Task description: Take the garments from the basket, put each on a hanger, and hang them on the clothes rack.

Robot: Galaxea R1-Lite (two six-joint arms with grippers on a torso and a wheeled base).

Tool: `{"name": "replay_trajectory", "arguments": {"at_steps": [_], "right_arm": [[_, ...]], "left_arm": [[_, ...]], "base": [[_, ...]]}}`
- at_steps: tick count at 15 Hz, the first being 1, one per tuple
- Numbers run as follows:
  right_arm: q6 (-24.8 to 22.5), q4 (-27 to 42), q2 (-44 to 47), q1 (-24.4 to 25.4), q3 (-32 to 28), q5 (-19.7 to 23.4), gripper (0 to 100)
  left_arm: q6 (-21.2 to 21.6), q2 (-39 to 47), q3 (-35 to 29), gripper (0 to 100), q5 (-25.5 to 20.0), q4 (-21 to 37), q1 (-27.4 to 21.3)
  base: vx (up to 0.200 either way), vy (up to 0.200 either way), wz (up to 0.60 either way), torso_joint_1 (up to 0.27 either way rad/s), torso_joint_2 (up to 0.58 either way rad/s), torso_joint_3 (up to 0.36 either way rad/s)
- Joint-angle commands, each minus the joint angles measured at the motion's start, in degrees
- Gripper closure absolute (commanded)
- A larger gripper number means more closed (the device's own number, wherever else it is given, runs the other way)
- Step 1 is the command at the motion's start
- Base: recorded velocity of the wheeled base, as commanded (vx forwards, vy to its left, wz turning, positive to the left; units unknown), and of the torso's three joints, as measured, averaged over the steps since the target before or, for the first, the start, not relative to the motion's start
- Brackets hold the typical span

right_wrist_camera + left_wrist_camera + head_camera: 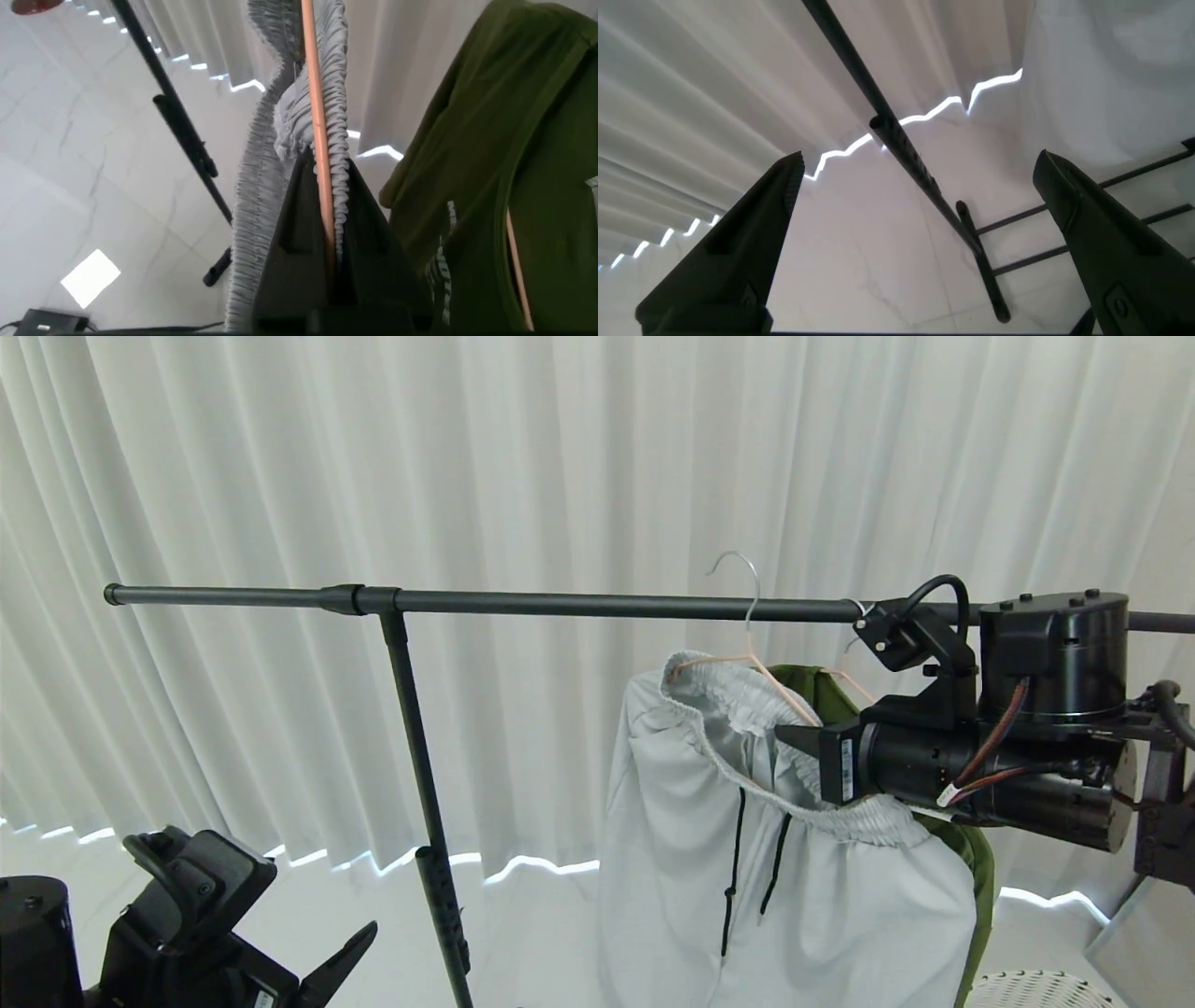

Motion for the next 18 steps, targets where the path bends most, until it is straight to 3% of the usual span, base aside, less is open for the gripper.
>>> {"name": "replay_trajectory", "arguments": {"at_steps": [1,7,18], "right_arm": [[-0.1,-0.5,1.8,-0.7,-0.6,0.1,100],[-0.2,-1.1,8.7,-4.3,-5.3,0.0,100],[-0.2,-1.2,15.0,-4.9,-9.4,-0.6,100]], "left_arm": [[0.0,0.0,0.0,0,0.0,0.0,0.1],[0.1,0.0,-0.1,0,0.0,0.0,0.0],[0.1,-0.8,0.2,0,-0.1,0.0,0.0]], "base": [[0.0,0.0,0.0,0.0,0.0,0.0],[0.0,0.0,0.0,0.0,0.0,0.0],[0.0,0.0,0.0,0.0,0.0,0.0]]}}
